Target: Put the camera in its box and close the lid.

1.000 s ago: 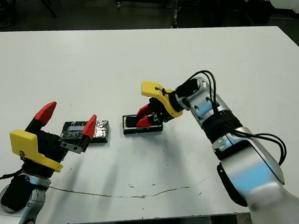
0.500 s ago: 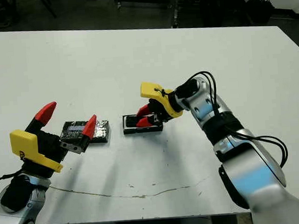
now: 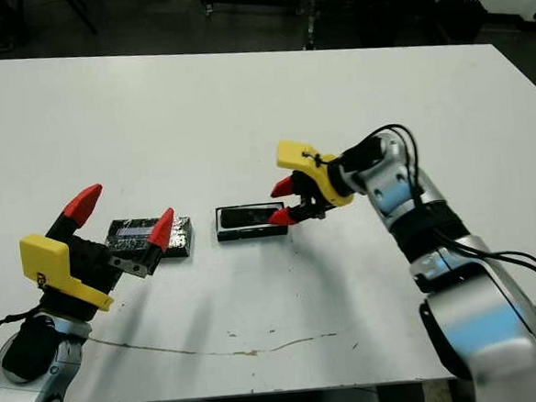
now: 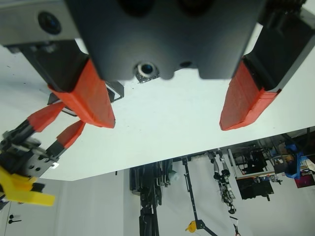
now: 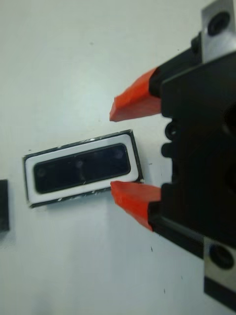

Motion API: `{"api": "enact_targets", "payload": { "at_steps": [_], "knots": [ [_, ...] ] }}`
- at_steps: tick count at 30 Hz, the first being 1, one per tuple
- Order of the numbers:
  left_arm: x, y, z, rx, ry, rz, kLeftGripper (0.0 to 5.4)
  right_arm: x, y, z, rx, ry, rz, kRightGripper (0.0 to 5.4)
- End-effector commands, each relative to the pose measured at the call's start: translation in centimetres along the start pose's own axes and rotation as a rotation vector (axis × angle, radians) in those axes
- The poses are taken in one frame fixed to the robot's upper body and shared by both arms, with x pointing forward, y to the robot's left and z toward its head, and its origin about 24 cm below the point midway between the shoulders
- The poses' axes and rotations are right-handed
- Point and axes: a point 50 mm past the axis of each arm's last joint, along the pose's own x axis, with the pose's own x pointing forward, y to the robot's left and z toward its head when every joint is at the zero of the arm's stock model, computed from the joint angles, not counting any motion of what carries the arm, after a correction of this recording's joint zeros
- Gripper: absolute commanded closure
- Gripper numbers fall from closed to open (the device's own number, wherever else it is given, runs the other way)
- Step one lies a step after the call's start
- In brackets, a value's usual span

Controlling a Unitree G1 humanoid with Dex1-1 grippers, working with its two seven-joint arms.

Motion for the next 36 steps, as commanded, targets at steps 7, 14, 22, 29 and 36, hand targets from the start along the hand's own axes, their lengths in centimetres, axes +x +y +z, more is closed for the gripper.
{"api": "enact_targets", "payload": {
  "at_steps": [7, 14, 22, 29, 36],
  "knots": [
    [-0.1, 0.0, -0.1, 0.002, 0.005, -0.001, 0.00, -2.6, 0.3, 0.3, 0.039, -0.125, 0.013, 0.73],
    [0.0, 0.0, 0.0, 0.016, 0.006, -0.009, 0.00, -5.8, 0.2, 2.3, 0.025, -0.261, -0.113, 0.01],
    [0.6, 2.4, 0.9, 0.102, -0.024, -0.061, 0.00, -8.6, 2.9, 0.3, 0.183, -0.527, -0.683, 0.57],
    [2.8, 6.3, 3.2, 0.352, -0.046, -0.219, 0.00, -8.9, 8.1, -3.2, 0.326, -0.596, -0.869, 1.62],
    [6.1, 9.0, 4.8, 0.407, 0.093, -0.577, 0.00, -8.3, 12.8, -4.8, 0.373, -0.607, -0.921, 2.66]
  ]
}}
